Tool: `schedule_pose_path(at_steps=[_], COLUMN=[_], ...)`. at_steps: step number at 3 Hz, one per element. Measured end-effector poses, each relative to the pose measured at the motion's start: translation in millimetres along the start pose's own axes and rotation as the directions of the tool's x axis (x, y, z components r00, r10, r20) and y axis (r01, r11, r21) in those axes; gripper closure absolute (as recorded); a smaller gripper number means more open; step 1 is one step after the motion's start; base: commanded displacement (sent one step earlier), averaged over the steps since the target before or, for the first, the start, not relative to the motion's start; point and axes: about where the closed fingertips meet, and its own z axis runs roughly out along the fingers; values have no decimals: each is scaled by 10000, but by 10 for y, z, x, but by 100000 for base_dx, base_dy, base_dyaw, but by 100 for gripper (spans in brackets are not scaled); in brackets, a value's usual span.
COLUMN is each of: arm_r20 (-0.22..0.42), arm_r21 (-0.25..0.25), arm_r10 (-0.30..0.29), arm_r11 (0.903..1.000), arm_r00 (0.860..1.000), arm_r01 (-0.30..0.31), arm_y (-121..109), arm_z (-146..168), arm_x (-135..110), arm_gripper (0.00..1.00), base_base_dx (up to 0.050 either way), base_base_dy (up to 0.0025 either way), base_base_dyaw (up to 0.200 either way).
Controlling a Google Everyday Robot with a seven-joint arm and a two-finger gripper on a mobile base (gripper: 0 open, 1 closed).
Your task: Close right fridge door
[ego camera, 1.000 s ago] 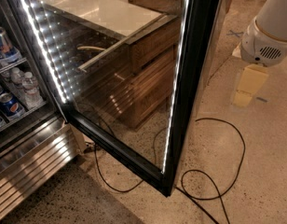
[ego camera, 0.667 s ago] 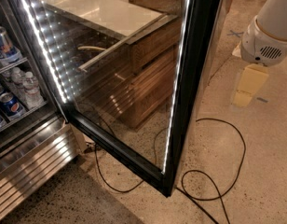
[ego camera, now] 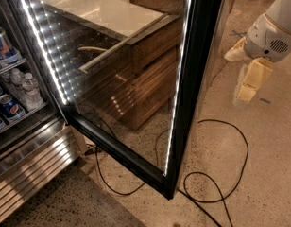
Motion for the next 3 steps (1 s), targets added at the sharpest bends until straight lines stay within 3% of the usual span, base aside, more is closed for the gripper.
schedule_pose_path(at_steps=[1, 3], arm_r20=[287, 372], arm_r21=[115, 253], arm_r10=[-61, -72], arm_r11=[9999, 9997], arm_r00=[9996, 9993], arm_r01=[58, 62], arm_y=[-61, -110], arm_z=[7, 24], arm_x=[-79, -105], arm_gripper=[0, 42], base_base_dx=[0, 0], base_base_dy=[0, 0], base_base_dyaw=[0, 0])
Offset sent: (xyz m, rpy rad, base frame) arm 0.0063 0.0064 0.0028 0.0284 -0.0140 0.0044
